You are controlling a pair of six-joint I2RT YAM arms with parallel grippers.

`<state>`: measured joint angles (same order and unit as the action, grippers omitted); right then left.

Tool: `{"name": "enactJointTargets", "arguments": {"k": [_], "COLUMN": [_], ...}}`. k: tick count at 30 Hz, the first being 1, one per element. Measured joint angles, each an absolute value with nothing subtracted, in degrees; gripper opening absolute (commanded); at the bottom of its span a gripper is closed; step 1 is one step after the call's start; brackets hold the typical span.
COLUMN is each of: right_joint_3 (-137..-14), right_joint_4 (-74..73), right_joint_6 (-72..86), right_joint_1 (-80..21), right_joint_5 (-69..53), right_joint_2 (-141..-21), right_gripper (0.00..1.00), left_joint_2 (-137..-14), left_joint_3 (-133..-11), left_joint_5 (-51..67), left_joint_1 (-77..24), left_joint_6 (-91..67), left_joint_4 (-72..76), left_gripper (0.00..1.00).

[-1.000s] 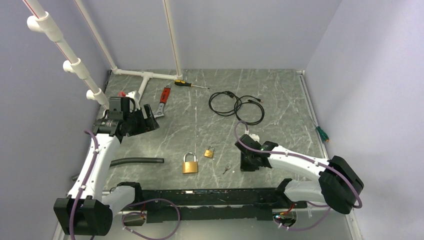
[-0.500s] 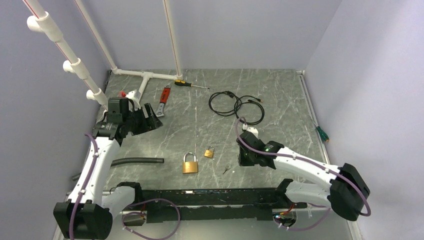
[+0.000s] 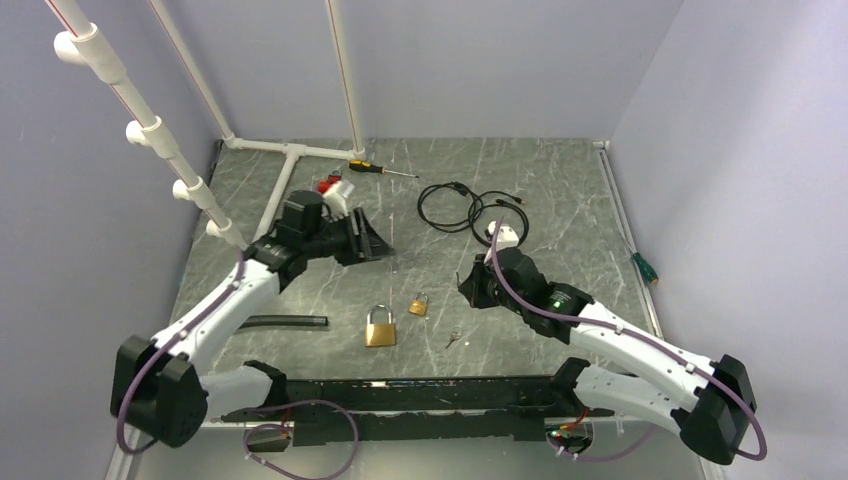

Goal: Unlock with the key

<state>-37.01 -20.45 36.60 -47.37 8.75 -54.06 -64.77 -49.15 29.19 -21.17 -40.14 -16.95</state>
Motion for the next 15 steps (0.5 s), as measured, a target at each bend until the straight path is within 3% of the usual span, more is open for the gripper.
{"name": "enactJointTargets", "arguments": {"k": [8,15], "right_joint_3": [-36.8,-36.2], "right_joint_4": [-15.1,-13.2], "right_joint_6": [35.9,35.9], "right_joint_1": [-48.3,-49.2], "right_joint_5": [6.9,5.2], "right_joint_2": [-51.3,-50.5], "right_gripper": [0.00,0.00], "left_joint_2": [-75.1,-79.6], "left_joint_3": [-50.7,-53.5], "left_joint_5": [31.0,31.8], "left_joint_1": [-36.6,-39.8], "left_joint_6": [-43.3,-43.4], "left_joint_4": [-5.3,-0.4], "left_gripper": [0.48,0.45]}}
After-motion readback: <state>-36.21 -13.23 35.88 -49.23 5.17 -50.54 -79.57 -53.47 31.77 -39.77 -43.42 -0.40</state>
